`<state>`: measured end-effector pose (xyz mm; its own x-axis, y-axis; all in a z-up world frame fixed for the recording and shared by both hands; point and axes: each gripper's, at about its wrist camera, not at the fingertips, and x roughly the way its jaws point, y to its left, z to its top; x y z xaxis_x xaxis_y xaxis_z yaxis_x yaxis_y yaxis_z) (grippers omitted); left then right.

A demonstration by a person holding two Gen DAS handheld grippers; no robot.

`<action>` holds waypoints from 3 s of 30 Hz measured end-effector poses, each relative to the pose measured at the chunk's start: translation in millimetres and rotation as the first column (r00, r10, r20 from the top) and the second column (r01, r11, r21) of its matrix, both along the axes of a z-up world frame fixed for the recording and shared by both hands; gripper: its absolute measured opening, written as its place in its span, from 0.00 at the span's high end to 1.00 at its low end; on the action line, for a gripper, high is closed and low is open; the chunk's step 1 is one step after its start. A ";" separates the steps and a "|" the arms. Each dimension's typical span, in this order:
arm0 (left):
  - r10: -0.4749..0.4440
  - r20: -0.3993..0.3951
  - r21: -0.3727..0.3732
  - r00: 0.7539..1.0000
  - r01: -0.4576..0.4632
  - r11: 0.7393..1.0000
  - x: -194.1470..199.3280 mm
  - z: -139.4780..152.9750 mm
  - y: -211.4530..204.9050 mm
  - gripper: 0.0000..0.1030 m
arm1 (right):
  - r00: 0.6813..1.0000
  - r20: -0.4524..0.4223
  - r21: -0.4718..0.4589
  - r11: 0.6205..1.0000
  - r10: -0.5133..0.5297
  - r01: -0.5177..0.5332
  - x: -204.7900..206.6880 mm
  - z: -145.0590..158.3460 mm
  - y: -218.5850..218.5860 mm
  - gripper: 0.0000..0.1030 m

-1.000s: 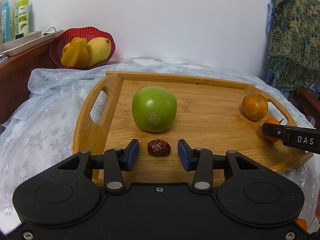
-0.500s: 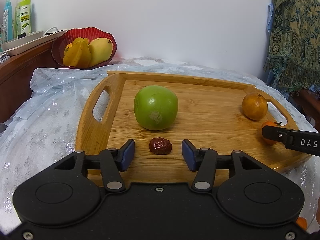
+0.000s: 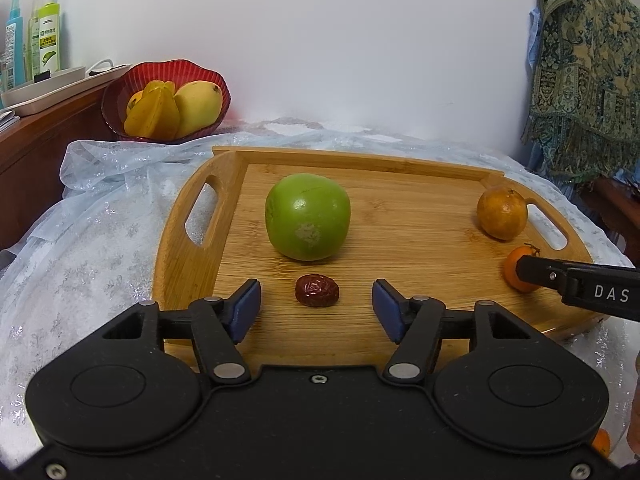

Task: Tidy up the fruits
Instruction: 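Open the left tool releasing the red date while the right tool releases the tangerine, then withdraw both open tools from the tray toward the remaining fruit row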

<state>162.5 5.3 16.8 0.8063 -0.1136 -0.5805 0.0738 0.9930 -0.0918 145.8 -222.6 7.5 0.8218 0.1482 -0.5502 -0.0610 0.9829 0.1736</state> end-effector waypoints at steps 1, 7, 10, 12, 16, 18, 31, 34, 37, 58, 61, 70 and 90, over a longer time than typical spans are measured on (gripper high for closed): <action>0.000 0.001 0.000 1.000 0.000 1.000 -0.6 0.1 0.0 0.41 | 1.000 -0.001 -0.001 1.000 0.000 0.000 -0.2 -0.2 0.3 0.38; -0.001 0.005 -0.004 1.000 0.001 1.000 -4.8 0.9 0.4 0.38 | 1.000 0.004 0.006 1.000 -0.009 0.009 -4.3 0.2 0.2 0.38; -0.005 0.008 -0.009 1.000 0.005 1.000 -11.1 2.2 1.5 0.35 | 1.000 0.013 0.018 1.000 -0.013 0.013 -9.9 1.9 -1.0 0.37; -0.013 0.015 -0.014 1.000 0.013 1.000 -17.2 3.3 2.3 0.31 | 1.000 0.027 0.014 1.000 -0.016 0.015 -15.6 3.5 -0.5 0.36; -0.029 0.032 -0.012 0.999 0.029 1.000 -32.6 5.8 2.7 0.26 | 0.998 0.064 0.003 1.000 -0.016 0.015 -31.2 8.3 1.6 0.33; -0.038 0.041 -0.007 0.998 0.039 0.999 -40.7 7.1 2.7 0.24 | 0.996 0.090 -0.009 1.000 -0.013 0.014 -38.6 11.1 2.7 0.30; -0.036 0.133 0.027 0.990 0.033 0.999 -90.8 8.2 6.5 0.12 | 0.984 0.159 0.036 0.996 -0.083 0.079 -95.7 0.9 -4.2 0.19; -0.044 0.174 0.045 0.984 0.037 0.998 -105.9 7.0 7.0 0.10 | 0.978 0.181 0.033 0.995 -0.099 0.094 -107.5 -1.7 -4.5 0.17; -0.050 0.212 0.072 0.976 0.035 0.997 -122.2 4.4 6.8 0.10 | 0.974 0.202 0.020 0.994 -0.105 0.103 -116.4 -3.5 -4.1 0.13; -0.028 0.174 0.057 0.984 0.019 0.998 -154.4 -12.4 27.4 0.10 | 0.964 0.223 -0.082 0.983 -0.145 0.167 -161.8 -24.2 5.6 0.09; -0.026 0.164 0.055 0.986 0.018 0.998 -153.8 -15.6 28.5 0.10 | 0.964 0.222 -0.082 0.982 -0.148 0.169 -164.8 -25.8 7.8 0.09; -0.024 0.114 0.043 0.993 0.019 0.999 -149.6 -23.6 33.3 0.10 | 0.970 0.207 -0.099 0.983 -0.128 0.151 -166.4 -31.4 17.9 0.09; -0.007 0.067 -0.015 0.998 0.008 1.000 -146.1 -28.2 41.6 0.50 | 0.959 0.245 -0.120 0.978 -0.139 0.172 -172.7 -32.5 27.5 0.31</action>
